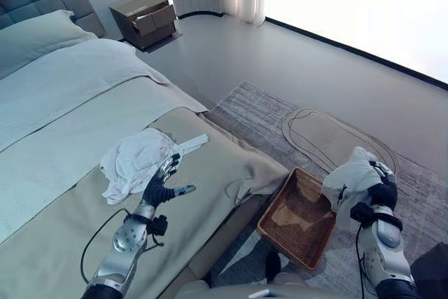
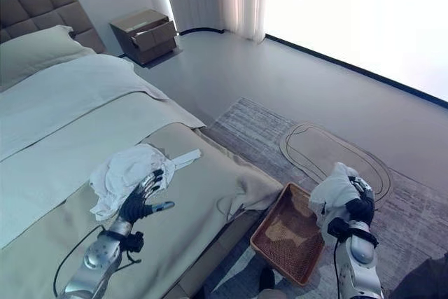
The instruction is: Pick up clothes into the bucket
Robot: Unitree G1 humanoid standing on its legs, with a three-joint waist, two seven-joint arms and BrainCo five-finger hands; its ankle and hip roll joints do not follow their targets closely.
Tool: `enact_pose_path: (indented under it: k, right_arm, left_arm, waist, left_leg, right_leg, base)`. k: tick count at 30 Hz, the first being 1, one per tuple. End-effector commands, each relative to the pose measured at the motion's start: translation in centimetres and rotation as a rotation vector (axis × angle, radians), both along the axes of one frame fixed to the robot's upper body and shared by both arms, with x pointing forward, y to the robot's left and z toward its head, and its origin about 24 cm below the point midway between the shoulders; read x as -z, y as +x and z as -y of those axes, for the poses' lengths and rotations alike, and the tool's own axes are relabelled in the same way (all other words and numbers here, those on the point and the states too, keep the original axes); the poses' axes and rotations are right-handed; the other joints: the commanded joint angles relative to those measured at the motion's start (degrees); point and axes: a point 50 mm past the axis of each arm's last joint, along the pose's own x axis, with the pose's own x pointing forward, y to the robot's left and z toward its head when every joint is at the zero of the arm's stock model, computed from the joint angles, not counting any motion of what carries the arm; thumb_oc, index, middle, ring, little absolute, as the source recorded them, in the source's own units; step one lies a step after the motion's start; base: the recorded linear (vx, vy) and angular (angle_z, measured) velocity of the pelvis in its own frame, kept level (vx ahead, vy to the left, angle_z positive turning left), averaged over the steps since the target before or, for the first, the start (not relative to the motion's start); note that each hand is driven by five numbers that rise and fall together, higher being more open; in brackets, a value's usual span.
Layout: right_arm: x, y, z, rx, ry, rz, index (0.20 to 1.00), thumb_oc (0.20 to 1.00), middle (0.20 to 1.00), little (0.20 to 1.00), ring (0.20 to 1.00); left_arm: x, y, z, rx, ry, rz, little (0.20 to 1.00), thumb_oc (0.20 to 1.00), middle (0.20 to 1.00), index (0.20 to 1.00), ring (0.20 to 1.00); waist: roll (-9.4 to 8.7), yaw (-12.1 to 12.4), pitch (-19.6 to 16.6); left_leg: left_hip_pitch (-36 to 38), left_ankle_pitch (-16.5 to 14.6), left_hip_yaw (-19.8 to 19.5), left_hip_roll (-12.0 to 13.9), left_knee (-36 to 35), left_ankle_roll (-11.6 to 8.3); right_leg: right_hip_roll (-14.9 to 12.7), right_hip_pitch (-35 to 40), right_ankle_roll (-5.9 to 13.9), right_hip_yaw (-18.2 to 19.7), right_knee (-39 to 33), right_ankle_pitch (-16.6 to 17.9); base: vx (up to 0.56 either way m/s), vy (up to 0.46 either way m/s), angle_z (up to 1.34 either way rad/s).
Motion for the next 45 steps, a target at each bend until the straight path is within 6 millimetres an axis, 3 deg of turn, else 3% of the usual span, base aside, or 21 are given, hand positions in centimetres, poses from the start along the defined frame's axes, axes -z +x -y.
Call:
enact_pose_path:
  k: [1, 4, 7, 8, 9, 11, 12, 17, 20, 21, 22, 24, 28, 30, 34, 38, 45]
  right_arm:
    - [-4.4, 2.3, 0.6, 0.03, -0.072, 0.215, 0.2, 0.2, 0.2, 0.2, 0.2]
    - [-4.7, 2.6, 0.7, 0.043, -0.108, 0.205, 0.2, 0.2, 0.2, 0.2, 0.2]
    - [-5.2, 3.9, 0.9, 0.098, -0.216, 0.161, 0.2, 0.2, 0.2, 0.2, 0.2]
    - [-5.3, 4.0, 0.9, 0.098, -0.217, 0.163, 0.2, 0.2, 0.2, 0.2, 0.2]
    - [-4.9, 4.7, 1.1, 0.145, -0.185, 0.15, 0.2, 0.2, 0.2, 0.2, 0.2]
    - [-5.0, 5.1, 1.3, 0.161, -0.194, 0.142, 0.2, 0.2, 0.2, 0.2, 0.2]
    - [-5.2, 5.6, 1.7, 0.2, -0.181, 0.139, 0.2, 0.2, 0.2, 0.2, 0.2]
    - [-6.3, 6.7, 2.2, 0.235, -0.173, 0.159, 0.2, 0.2, 0.2, 0.2, 0.2]
    - [-8.2, 8.0, 2.3, 0.244, -0.207, 0.201, 0.2, 0.2, 0.2, 0.2, 0.2]
    - [-8.8, 8.3, 2.3, 0.249, -0.218, 0.212, 0.2, 0.2, 0.2, 0.2, 0.2]
    - [-8.9, 8.4, 2.3, 0.25, -0.218, 0.214, 0.2, 0.2, 0.2, 0.2, 0.2]
    - [-9.7, 9.1, 2.3, 0.25, -0.245, 0.219, 0.2, 0.2, 0.2, 0.2, 0.2]
    - [-11.9, 10.5, 2.6, 0.267, -0.283, 0.246, 0.2, 0.2, 0.2, 0.2, 0.2]
    - [-14.0, 11.4, 3.4, 0.305, -0.307, 0.268, 0.2, 0.2, 0.2, 0.2, 0.2]
    - [-15.4, 12.4, 3.4, 0.314, -0.307, 0.273, 0.2, 0.2, 0.2, 0.2, 0.2]
    - [-14.4, 13.0, 3.3, 0.296, -0.327, 0.193, 0.2, 0.2, 0.2, 0.2, 0.2]
    - [-10.3, 13.8, 2.1, 0.229, -0.469, -0.08, 0.2, 0.2, 0.2, 0.2, 0.2]
  left_arm:
    - [-3.6, 1.6, -1.5, -0.062, -0.036, 0.209, 1.0, 1.0, 1.0, 1.0, 1.0]
    - [-4.4, 1.6, -1.8, -0.124, -0.078, 0.267, 1.0, 1.0, 1.0, 1.0, 1.0]
    - [-7.4, 2.5, -2.3, -0.236, -0.144, 0.452, 1.0, 1.0, 1.0, 1.0, 1.0]
    - [-7.4, 2.5, -2.3, -0.237, -0.144, 0.454, 1.0, 1.0, 1.0, 1.0, 1.0]
    - [-9.0, 2.8, -2.2, -0.255, -0.153, 0.541, 1.0, 1.0, 1.0, 1.0, 1.0]
    - [-9.7, 2.8, -2.2, -0.258, -0.151, 0.574, 1.0, 1.0, 1.0, 1.0, 1.0]
    - [-11.0, 2.6, -1.9, -0.25, -0.162, 0.641, 1.0, 1.0, 1.0, 1.0, 1.0]
    - [-12.2, 2.4, -1.8, -0.278, -0.2, 0.71, 1.0, 1.0, 1.0, 1.0, 1.0]
    - [-13.3, 2.1, -1.3, -0.281, -0.236, 0.763, 1.0, 1.0, 1.0, 1.0, 1.0]
    - [-13.5, 2.0, -1.2, -0.282, -0.241, 0.769, 1.0, 1.0, 1.0, 1.0, 1.0]
    - [-13.5, 2.1, -1.2, -0.283, -0.242, 0.772, 1.0, 1.0, 1.0, 1.0, 1.0]
    - [-13.8, 2.1, -0.8, -0.27, -0.253, 0.784, 1.0, 1.0, 1.0, 1.0, 1.0]
    - [-14.4, 2.0, -0.1, -0.235, -0.266, 0.804, 1.0, 1.0, 1.0, 1.0, 1.0]
    - [-14.4, 2.0, 0.3, -0.213, -0.278, 0.802, 1.0, 1.0, 1.0, 1.0, 1.0]
    - [-14.6, 2.1, 0.9, -0.192, -0.299, 0.804, 1.0, 1.0, 1.0, 1.0, 1.0]
    - [-14.8, 2.3, 1.4, -0.175, -0.304, 0.805, 1.0, 1.0, 1.0, 1.0, 1.0]
    - [-15.3, 2.7, 2.2, -0.146, -0.317, 0.831, 1.0, 1.0, 1.0, 1.0, 1.0]
  waist:
    - [-3.56, 0.66, 3.33]
    - [-3.5, 0.95, 5.39]
    - [-3.67, 2.0, 10.59]
    - [-3.67, 1.94, 10.54]
    - [-3.88, 2.42, 12.65]
    - [-3.75, 2.38, 12.8]
    - [-3.4, 2.55, 14.09]
    - [-2.66, 2.84, 14.47]
    - [-1.82, 3.24, 15.45]
    - [-1.68, 3.39, 15.29]
    - [-1.6, 3.38, 15.43]
    - [-1.26, 3.66, 15.61]
    - [-0.48, 4.17, 16.07]
    - [-0.27, 4.76, 16.42]
    - [0.03, 5.1, 16.94]
    - [0.18, 5.4, 17.66]
    - [1.02, 5.85, 18.38]
  left_leg:
    - [-4.34, -2.56, -1.31, 0.94, 7.42, -0.18]
    - [-6.25, -2.52, -1.6, 0.67, 8.61, -0.03]
    - [-12.97, -3.1, -2.75, 0.86, 14.78, 0.3]
    - [-13.43, -3.31, -2.78, 0.88, 15.28, 0.31]
    - [-18.07, -4.12, -3.68, 1.02, 19.96, 0.38]
    - [-21.0, -4.71, -4.27, 1.09, 22.33, 0.29]
    - [-25.13, -5.52, -5.11, 1.0, 25.8, 0.15]
    - [-33.92, -6.14, -6.04, 1.16, 30.57, 0.03]
    - [-40.64, -6.31, -6.46, 1.07, 34.39, 0.17]
    - [-41.52, -7.94, -6.9, 1.0, 35.39, -0.23]
    - [-42.41, -6.48, -6.61, 1.04, 35.33, 0.2]
    - [-44.12, -8.13, -7.04, 0.88, 36.83, -0.24]
    - [-47.46, -8.02, -7.45, 0.38, 37.9, -0.13]
    - [-49.19, -7.67, -7.63, 0.1, 37.88, -0.1]
    - [-50.84, -7.05, -7.77, -0.28, 37.32, -0.1]
    - [-51.55, -6.96, -7.81, -0.65, 37.4, 0.17]
    - [-51.66, -6.97, -7.78, -1.34, 37.2, 0.81]
  right_leg:
    - [-6.9, -0.97, 4.53, -0.97, 8.37, -2.99]
    - [-7.49, -3.33, 4.47, -0.87, 10.45, -3.4]
    - [-8.72, -9.9, 3.87, -0.61, 17.01, -4.85]
    - [-8.76, -10.34, 3.85, -0.53, 17.44, -5.02]
    - [-9.14, -13.79, 3.3, -0.58, 21.46, -6.09]
    - [-9.23, -16.21, 3.09, -0.63, 23.62, -6.8]
    - [-9.21, -19.63, 2.66, -0.43, 27.27, -8.0]
    - [-9.4, -28.24, 1.92, 0.21, 33.34, -9.61]
    - [-9.61, -35.58, 1.17, 0.8, 38.69, -10.65]
    - [-9.52, -36.43, 1.5, 1.41, 39.9, -12.19]
    - [-9.62, -37.27, 1.02, 1.13, 39.75, -10.94]
    - [-9.65, -39.26, 1.35, 1.63, 41.99, -12.78]
    - [-9.83, -43.08, 1.03, 2.21, 44.22, -13.32]
    - [-9.97, -45.35, 1.0, 2.53, 45.12, -13.28]
    - [-10.1, -47.42, 0.95, 2.99, 45.51, -13.18]
    - [-10.1, -48.37, 0.84, 3.36, 45.83, -13.31]
    - [-10.23, -48.81, 0.79, 3.65, 46.23, -13.45]
  base:
    - [-0.12, 0.036, -0.01]
    - [-0.17, 0.02, 0.01]
    - [-0.25, -0.014, 0.01]
    - [-0.22, -0.058, 0.08]
    - [-0.15, -0.051, 0.13]
    - [-0.18, -0.064, 0.21]
    - [-0.2, -0.066, 0.25]
    - [-0.13, -0.032, 0.2]
    - [-0.08, -0.013, 0.1]
    - [-0.1, -0.003, -0.01]
    - [0.01, -0.026, -0.05]
    - [-0.02, -0.015, -0.07]
    - [-0.04, 0.005, -0.03]
    - [-0.05, 0.005, -0.01]
    - [-0.02, -0.001, 0.07]
    - [0.0, 0.001, 0.01]
    - [0.01, 0.004, 0.05]
